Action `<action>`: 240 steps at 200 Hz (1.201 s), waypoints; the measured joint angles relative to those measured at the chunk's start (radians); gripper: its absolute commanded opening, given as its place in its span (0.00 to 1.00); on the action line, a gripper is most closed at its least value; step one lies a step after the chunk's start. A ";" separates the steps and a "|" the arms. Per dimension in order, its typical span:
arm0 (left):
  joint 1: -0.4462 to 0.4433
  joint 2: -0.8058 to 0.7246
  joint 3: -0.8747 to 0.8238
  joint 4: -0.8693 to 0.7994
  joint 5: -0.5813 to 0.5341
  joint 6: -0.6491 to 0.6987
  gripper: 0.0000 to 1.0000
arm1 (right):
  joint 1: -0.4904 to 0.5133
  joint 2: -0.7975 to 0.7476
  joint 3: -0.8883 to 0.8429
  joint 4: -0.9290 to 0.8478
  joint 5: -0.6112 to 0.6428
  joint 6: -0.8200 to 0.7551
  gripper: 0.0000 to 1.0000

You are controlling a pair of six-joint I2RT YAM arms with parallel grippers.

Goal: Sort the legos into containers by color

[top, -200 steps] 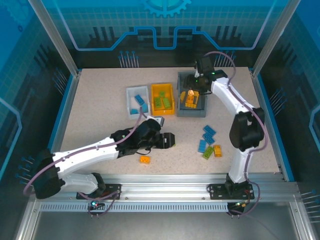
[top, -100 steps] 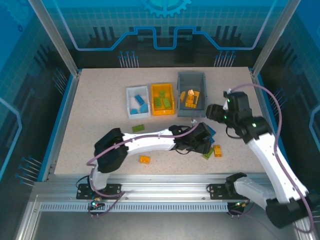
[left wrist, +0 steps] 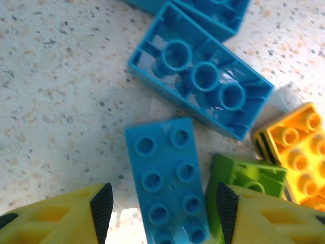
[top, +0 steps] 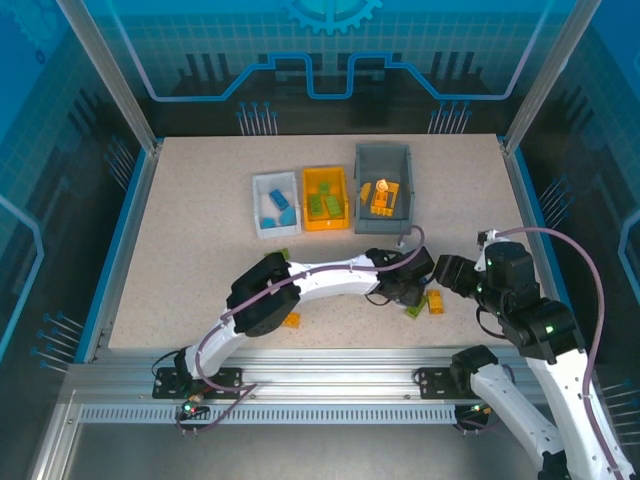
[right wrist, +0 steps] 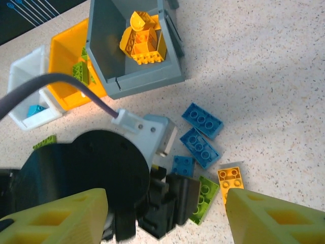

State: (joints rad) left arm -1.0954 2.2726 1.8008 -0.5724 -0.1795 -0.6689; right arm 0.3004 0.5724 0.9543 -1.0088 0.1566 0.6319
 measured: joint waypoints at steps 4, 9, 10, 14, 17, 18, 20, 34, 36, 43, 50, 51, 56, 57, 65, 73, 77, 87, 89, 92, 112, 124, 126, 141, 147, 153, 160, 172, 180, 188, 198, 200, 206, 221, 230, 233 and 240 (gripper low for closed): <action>0.003 0.003 0.001 0.000 0.000 0.000 0.56 | 0.000 -0.002 0.000 -0.004 0.000 0.000 0.64; 0.007 0.005 0.002 -0.002 0.000 0.003 0.55 | 0.000 -0.005 0.000 -0.007 0.000 0.002 0.64; 0.007 0.005 0.002 -0.002 0.000 0.003 0.55 | 0.000 -0.005 0.000 -0.008 0.000 0.002 0.64; 0.009 0.006 0.003 -0.003 0.000 0.007 0.54 | 0.000 -0.006 0.000 -0.010 0.000 0.004 0.64; 0.012 0.006 0.005 -0.003 0.000 0.006 0.54 | 0.000 -0.006 0.000 -0.011 -0.001 0.004 0.64; 0.013 0.006 0.005 -0.003 0.000 0.007 0.54 | 0.000 -0.006 0.000 -0.012 -0.001 0.004 0.64; 0.014 0.006 0.005 -0.003 0.000 0.010 0.54 | 0.000 -0.006 0.000 -0.013 -0.001 0.005 0.64; 0.021 0.006 0.011 -0.005 0.000 0.016 0.54 | 0.000 -0.006 -0.007 -0.014 -0.003 0.007 0.63; 0.022 0.006 0.012 -0.004 0.000 0.016 0.54 | 0.000 -0.006 -0.008 -0.014 -0.003 0.008 0.63; 0.024 0.007 0.017 -0.008 0.000 0.017 0.54 | 0.000 -0.006 -0.012 -0.016 -0.005 0.008 0.63; 0.025 0.011 0.025 -0.008 0.000 0.018 0.54 | 0.000 -0.006 -0.014 -0.016 -0.005 0.008 0.63; 0.025 0.012 0.027 -0.008 0.000 0.018 0.54 | 0.000 -0.006 -0.015 -0.016 -0.005 0.008 0.63; 0.025 0.016 0.033 -0.007 0.000 0.018 0.54 | 0.000 -0.006 -0.017 -0.016 -0.006 0.008 0.63; 0.025 0.017 0.034 -0.007 0.000 0.018 0.54 | 0.000 -0.006 -0.018 -0.016 -0.007 0.008 0.63; 0.025 0.024 0.044 -0.007 0.000 0.018 0.53 | 0.000 -0.006 -0.021 -0.016 -0.007 0.008 0.63; 0.025 0.033 0.052 -0.009 0.000 0.019 0.53 | 0.000 -0.006 -0.024 -0.016 -0.007 0.009 0.63; 0.025 0.037 0.056 -0.009 0.000 0.019 0.53 | 0.000 -0.006 -0.025 -0.016 -0.007 0.009 0.63; 0.025 0.049 0.066 -0.013 0.000 0.022 0.52 | 0.000 -0.006 -0.026 -0.016 -0.007 0.009 0.63; 0.025 0.051 0.067 -0.014 0.000 0.022 0.51 | 0.000 -0.006 -0.026 -0.016 -0.007 0.009 0.63; 0.025 0.055 0.070 -0.015 0.000 0.022 0.51 | 0.000 -0.006 -0.026 -0.016 -0.007 0.010 0.63; 0.025 0.070 0.075 -0.026 -0.007 0.024 0.42 | 0.000 -0.006 -0.030 -0.016 -0.007 0.013 0.63; 0.026 0.070 0.077 -0.030 -0.008 0.031 0.36 | 0.000 -0.006 -0.034 -0.016 -0.008 0.016 0.63; 0.026 0.070 0.077 -0.030 -0.009 0.030 0.35 | 0.000 -0.006 -0.034 -0.016 -0.007 0.016 0.63; 0.025 0.065 0.074 -0.026 -0.019 0.042 0.31 | 0.000 -0.005 -0.037 -0.015 -0.008 0.016 0.63; 0.025 0.060 0.063 -0.019 -0.024 0.044 0.30 | 0.000 -0.005 -0.039 -0.015 -0.010 0.015 0.63; 0.025 0.051 0.050 -0.014 -0.031 0.043 0.29 | 0.000 -0.003 -0.039 -0.015 -0.013 0.015 0.63; 0.025 0.036 0.026 -0.006 -0.040 0.043 0.28 | 0.000 -0.001 -0.039 -0.013 -0.020 0.014 0.62; 0.026 0.000 -0.024 -0.006 -0.063 0.044 0.28 | 0.000 0.005 -0.042 -0.002 -0.044 0.005 0.61; 0.029 -0.032 -0.061 -0.010 -0.075 0.045 0.28 | 0.000 0.012 -0.045 0.010 -0.064 -0.003 0.61; 0.035 -0.069 -0.101 -0.010 -0.086 0.045 0.29 | 0.000 0.019 -0.051 0.025 -0.090 -0.011 0.61; 0.051 -0.133 -0.153 -0.014 -0.095 0.048 0.29 | 0.000 0.029 -0.063 0.052 -0.127 -0.023 0.61; 0.056 -0.146 -0.164 -0.014 -0.097 0.049 0.29 | 0.000 0.032 -0.066 0.059 -0.137 -0.026 0.61; 0.074 -0.194 -0.193 -0.018 -0.101 0.052 0.29 | 0.000 0.038 -0.077 0.077 -0.161 -0.032 0.61; 0.139 -0.310 -0.248 -0.022 -0.113 0.069 0.29 | 0.001 0.057 -0.104 0.115 -0.214 -0.047 0.61; 0.192 -0.378 -0.273 -0.022 -0.117 0.080 0.29 | 0.007 0.072 -0.116 0.138 -0.244 -0.054 0.61; 0.216 -0.400 -0.279 -0.022 -0.120 0.087 0.29 | 0.010 0.077 -0.117 0.145 -0.249 -0.054 0.61; 0.274 -0.450 -0.294 -0.021 -0.122 0.100 0.29 | 0.026 0.094 -0.121 0.165 -0.267 -0.058 0.61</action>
State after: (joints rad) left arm -0.8219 1.8225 1.5063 -0.5938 -0.3019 -0.5686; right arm 0.3264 0.6666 0.8333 -0.8440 -0.1101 0.5735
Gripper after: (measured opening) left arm 0.327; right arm 0.609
